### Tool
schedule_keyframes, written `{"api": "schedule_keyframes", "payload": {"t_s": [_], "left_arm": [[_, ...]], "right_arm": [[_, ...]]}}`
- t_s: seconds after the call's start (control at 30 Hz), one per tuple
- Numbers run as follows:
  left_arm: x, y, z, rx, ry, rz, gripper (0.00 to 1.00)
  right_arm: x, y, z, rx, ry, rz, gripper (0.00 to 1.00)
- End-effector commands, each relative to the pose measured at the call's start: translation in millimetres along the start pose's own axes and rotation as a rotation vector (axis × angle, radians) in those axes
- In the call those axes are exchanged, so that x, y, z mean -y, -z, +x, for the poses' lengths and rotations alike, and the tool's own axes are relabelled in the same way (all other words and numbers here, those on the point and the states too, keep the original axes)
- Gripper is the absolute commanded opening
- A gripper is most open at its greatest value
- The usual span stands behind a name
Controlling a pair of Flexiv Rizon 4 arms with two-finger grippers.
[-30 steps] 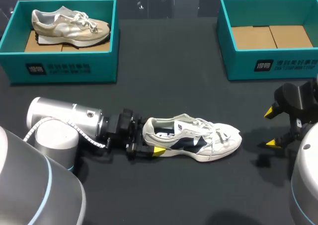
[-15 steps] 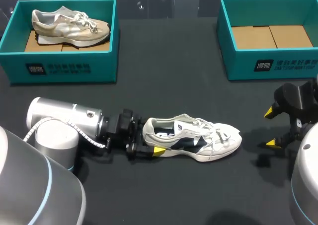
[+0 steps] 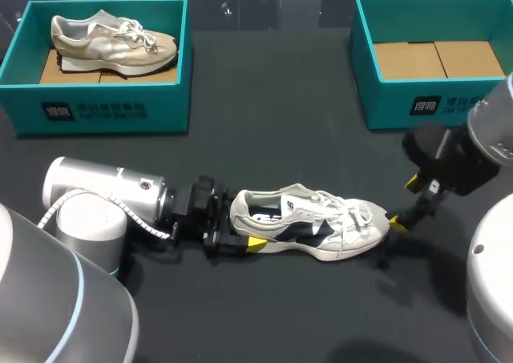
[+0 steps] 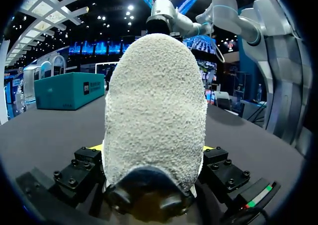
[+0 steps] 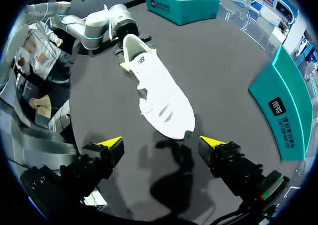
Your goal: Take the shoe out of the shoebox, open the shoe tongue, remove and reinsert the insole, then place the shoe into the shoebox
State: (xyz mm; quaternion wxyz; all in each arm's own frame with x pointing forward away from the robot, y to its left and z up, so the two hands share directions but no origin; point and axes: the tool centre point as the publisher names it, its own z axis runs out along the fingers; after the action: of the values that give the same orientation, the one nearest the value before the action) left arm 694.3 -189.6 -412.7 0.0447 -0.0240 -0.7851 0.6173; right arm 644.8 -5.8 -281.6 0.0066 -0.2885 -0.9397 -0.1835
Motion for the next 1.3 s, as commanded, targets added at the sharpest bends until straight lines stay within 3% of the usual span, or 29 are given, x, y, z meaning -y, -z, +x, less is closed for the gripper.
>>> {"api": "schedule_keyframes", "payload": {"t_s": [0.03, 0.1, 0.5, 0.53, 0.6, 0.67, 0.83, 1.03, 1.07, 1.13, 1.3], "left_arm": [[-1.6, -0.3, 1.6, 0.001, 0.000, -0.001, 0.00], [-1.6, -0.3, 1.6, 0.001, 0.000, -0.001, 0.00], [-1.6, -0.3, 1.6, 0.001, 0.000, -0.001, 0.00], [-1.6, -0.3, 1.6, 0.001, 0.000, -0.001, 0.00], [-1.6, -0.3, 1.6, 0.001, 0.000, -0.001, 0.00], [-1.6, -0.3, 1.6, 0.001, 0.000, -0.001, 0.00], [-1.6, -0.3, 1.6, 0.001, 0.000, -0.001, 0.00], [-1.6, -0.3, 1.6, 0.001, 0.000, -0.001, 0.00], [-1.6, -0.3, 1.6, 0.001, 0.000, -0.001, 0.00], [-1.6, -0.3, 1.6, 0.001, 0.000, -0.001, 0.00], [-1.6, -0.3, 1.6, 0.001, 0.000, -0.001, 0.00]], "right_arm": [[-25.0, 2.0, 20.6, 0.166, -0.311, 0.203, 1.00], [-28.1, 2.0, 25.2, 0.167, -0.377, 0.194, 1.00], [-28.1, 2.0, 25.2, 0.167, -0.377, 0.194, 1.00], [-28.2, 5.0, 29.0, 0.210, -0.431, 0.215, 1.00], [-41.0, 7.9, 41.3, 0.283, -0.475, 0.189, 1.00], [-57.8, 0.3, 49.1, 0.316, -0.549, 0.284, 1.00], [-91.2, -24.9, 65.1, 0.351, -0.616, 0.342, 1.00], [-114.2, -44.4, 80.6, 0.435, -0.698, 0.421, 1.00], [-115.9, -45.0, 83.4, 0.469, -0.695, 0.402, 1.00], [-105.8, -33.4, 86.2, 0.502, -0.653, 0.284, 1.00], [-105.8, -33.4, 86.2, 0.502, -0.653, 0.284, 1.00]]}}
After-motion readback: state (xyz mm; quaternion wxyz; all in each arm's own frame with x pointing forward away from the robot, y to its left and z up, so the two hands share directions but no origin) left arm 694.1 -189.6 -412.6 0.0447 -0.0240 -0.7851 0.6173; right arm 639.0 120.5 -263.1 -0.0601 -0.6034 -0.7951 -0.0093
